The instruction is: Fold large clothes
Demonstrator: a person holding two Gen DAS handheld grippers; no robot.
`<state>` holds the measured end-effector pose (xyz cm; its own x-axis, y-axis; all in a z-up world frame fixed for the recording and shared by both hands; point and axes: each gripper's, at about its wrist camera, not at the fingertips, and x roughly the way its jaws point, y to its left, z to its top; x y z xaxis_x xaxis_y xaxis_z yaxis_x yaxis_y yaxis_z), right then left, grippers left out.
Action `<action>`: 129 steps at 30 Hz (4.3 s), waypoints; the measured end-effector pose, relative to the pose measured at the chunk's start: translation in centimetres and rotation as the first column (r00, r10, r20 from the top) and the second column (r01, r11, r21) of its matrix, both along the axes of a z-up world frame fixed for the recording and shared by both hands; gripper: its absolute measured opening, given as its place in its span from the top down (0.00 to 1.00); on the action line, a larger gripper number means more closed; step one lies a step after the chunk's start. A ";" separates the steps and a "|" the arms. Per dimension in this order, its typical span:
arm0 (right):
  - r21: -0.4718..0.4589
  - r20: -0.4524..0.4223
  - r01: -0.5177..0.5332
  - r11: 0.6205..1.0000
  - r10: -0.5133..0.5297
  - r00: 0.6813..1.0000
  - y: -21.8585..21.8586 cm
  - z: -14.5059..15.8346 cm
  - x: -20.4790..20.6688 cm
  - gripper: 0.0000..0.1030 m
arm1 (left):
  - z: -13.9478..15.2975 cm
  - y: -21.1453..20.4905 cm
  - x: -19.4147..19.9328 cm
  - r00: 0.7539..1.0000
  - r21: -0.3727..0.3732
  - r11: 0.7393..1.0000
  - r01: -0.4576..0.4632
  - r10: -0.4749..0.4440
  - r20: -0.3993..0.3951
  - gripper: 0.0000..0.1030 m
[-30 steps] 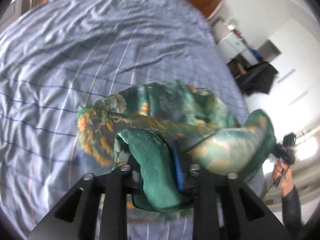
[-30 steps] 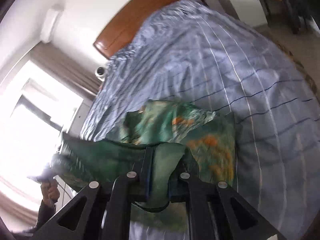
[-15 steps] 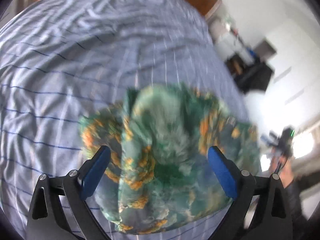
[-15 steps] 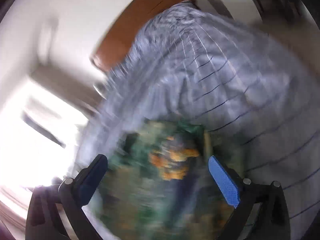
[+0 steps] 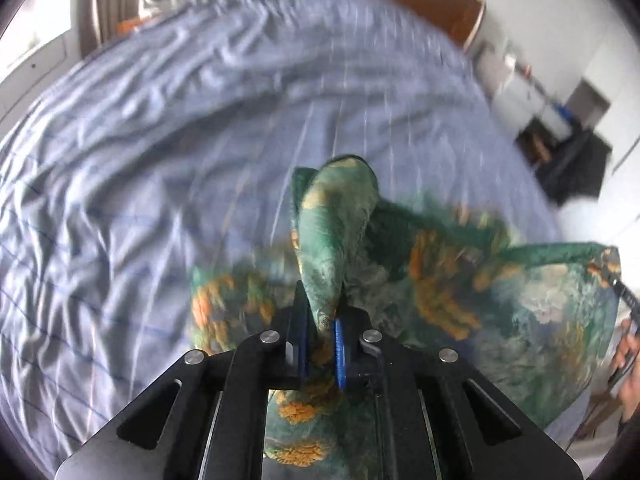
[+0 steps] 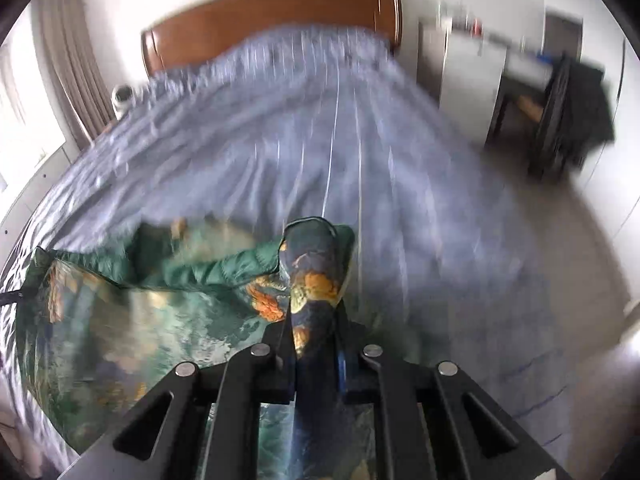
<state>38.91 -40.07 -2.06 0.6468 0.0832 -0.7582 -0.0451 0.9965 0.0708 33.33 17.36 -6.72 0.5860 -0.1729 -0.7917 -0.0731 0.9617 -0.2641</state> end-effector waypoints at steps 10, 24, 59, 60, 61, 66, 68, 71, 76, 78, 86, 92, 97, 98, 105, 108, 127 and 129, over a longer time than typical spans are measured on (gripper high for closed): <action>-0.155 0.090 0.059 0.986 -0.046 0.995 1.8 -2.6 6.1 0.87 | -7.8 -2.9 5.1 0.995 0.253 0.963 -0.096 0.090 0.036 0.91; -0.061 -0.022 0.110 0.992 -0.112 0.994 1.3 -14.5 7.3 0.85 | -12.2 -2.6 4.4 0.986 0.200 0.973 -0.113 0.086 0.140 0.85; 0.006 0.160 -0.164 0.987 0.161 0.974 7.8 -3.5 -12.9 0.24 | -3.5 -0.9 -7.6 0.975 0.107 0.991 -0.086 0.062 0.212 0.03; 0.007 0.152 -0.160 0.987 0.158 0.976 8.3 -4.4 -13.9 0.24 | -3.6 -0.9 -8.4 0.974 0.098 0.991 -0.087 0.065 0.217 0.03; 0.013 0.134 -0.155 0.988 0.152 0.979 8.6 -5.4 -14.7 0.24 | -3.9 -1.1 -9.7 0.973 0.087 0.992 -0.094 0.073 0.218 0.03; -0.007 0.050 -0.156 0.988 0.156 0.986 10.2 -8.9 -17.9 0.24 | -5.4 -2.0 -13.9 0.969 0.081 0.988 -0.133 0.113 0.219 0.03; -0.053 0.058 -0.174 0.983 0.177 0.983 10.9 -9.2 -19.0 0.24 | -6.0 -2.5 -15.1 0.967 0.099 0.984 -0.147 0.122 0.222 0.03; -0.081 0.081 -0.186 0.979 0.192 0.978 11.2 -9.0 -20.4 0.24 | -7.3 -3.1 -16.1 0.971 0.136 0.979 -0.149 0.119 0.207 0.03; -0.091 0.100 -0.143 0.986 0.152 0.983 11.0 -9.0 -20.9 0.24 | -9.9 -3.8 -16.4 0.982 0.166 0.976 -0.137 0.111 0.155 0.03; -0.086 0.108 -0.127 0.988 0.136 0.985 10.8 -9.0 -20.9 0.24 | -11.3 -3.8 -15.7 0.992 0.146 0.984 -0.105 0.093 0.085 0.02; -0.055 0.122 -0.059 0.997 0.066 0.990 9.5 -9.4 -22.0 0.24 | -13.5 -4.8 -15.5 0.996 0.196 0.977 -0.087 0.082 0.031 0.01; -0.021 0.096 -0.012 1.000 0.014 0.995 8.4 -10.3 -22.8 0.24 | -12.3 -5.3 -15.9 0.999 0.250 0.968 -0.031 0.038 -0.022 0.02; -0.019 0.136 0.004 1.000 -0.001 0.991 7.6 -9.8 -24.1 0.24 | -6.1 -7.1 -19.4 0.984 0.232 0.972 0.041 -0.079 0.158 0.01; -0.012 0.134 0.008 1.000 -0.007 0.991 7.4 -9.9 -24.3 0.24 | -4.8 -7.8 -19.7 0.974 0.226 0.972 0.068 -0.114 0.195 0.01; 0.056 0.119 0.021 0.998 -0.027 0.992 7.0 -10.1 -24.2 0.24 | 0.8 -15.2 -11.9 0.890 0.220 0.917 0.332 -0.382 0.249 0.01; 0.051 0.138 0.009 0.999 -0.016 0.990 7.2 -9.5 -24.6 0.24 | -0.7 -18.9 -6.9 0.869 0.272 0.866 0.419 -0.469 0.155 0.01; 0.081 0.104 0.062 0.995 -0.070 0.992 5.1 -10.5 -24.9 0.24 | -6.3 -22.2 -15.1 0.829 0.391 0.766 0.510 -0.559 0.014 0.01; 0.071 0.102 0.053 0.996 -0.061 0.993 5.2 -10.4 -24.8 0.24 | -5.9 -22.8 -16.2 0.810 0.381 0.753 0.536 -0.586 0.020 0.01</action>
